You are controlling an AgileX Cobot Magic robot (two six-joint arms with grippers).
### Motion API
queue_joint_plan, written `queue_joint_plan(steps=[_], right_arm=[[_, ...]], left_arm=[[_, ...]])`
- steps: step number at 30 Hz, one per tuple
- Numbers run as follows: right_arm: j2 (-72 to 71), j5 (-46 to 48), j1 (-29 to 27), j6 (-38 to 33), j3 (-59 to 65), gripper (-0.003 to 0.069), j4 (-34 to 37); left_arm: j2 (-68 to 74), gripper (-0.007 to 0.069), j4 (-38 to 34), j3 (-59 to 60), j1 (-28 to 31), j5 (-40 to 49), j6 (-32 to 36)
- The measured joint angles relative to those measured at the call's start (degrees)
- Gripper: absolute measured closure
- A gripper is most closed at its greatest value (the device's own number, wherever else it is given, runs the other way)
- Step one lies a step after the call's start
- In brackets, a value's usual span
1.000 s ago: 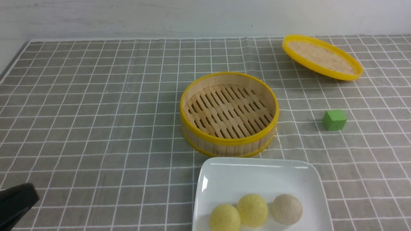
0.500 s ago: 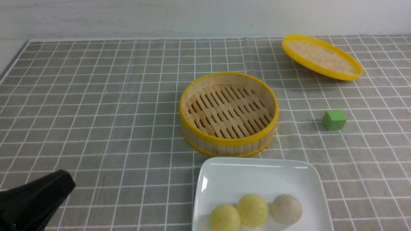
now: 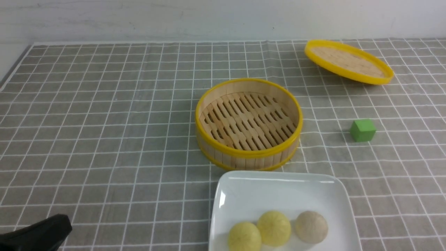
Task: Put the steamed buns into the plate on the grey tablecloth.
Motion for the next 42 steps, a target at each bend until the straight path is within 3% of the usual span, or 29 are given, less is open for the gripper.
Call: queue_joint_plan(steps=[5, 9, 21, 42], right_arm=[[0.0, 0.0, -0.1, 0.0, 0.0, 0.0508, 0.1], [0.0, 0.0, -0.1, 0.0, 0.0, 0.0503, 0.1], [0.0, 0.0, -0.1, 0.1, 0.0, 0.0496, 0.2], [0.0, 0.0, -0.1, 0.0, 0.0, 0.047, 0.2]], left_arm=[[-0.5, 0.058, -14.0, 6.9, 13.8, -3.9, 21.6], [-4.4, 0.0577, -14.2, 11.4, 19.5, -2.8, 26.7], [-12.6, 0.057, -10.1, 14.7, 31.6, -1.8, 21.1], [-12.6, 0.0562, -10.0, 14.7, 32.0, -1.8, 21.0]])
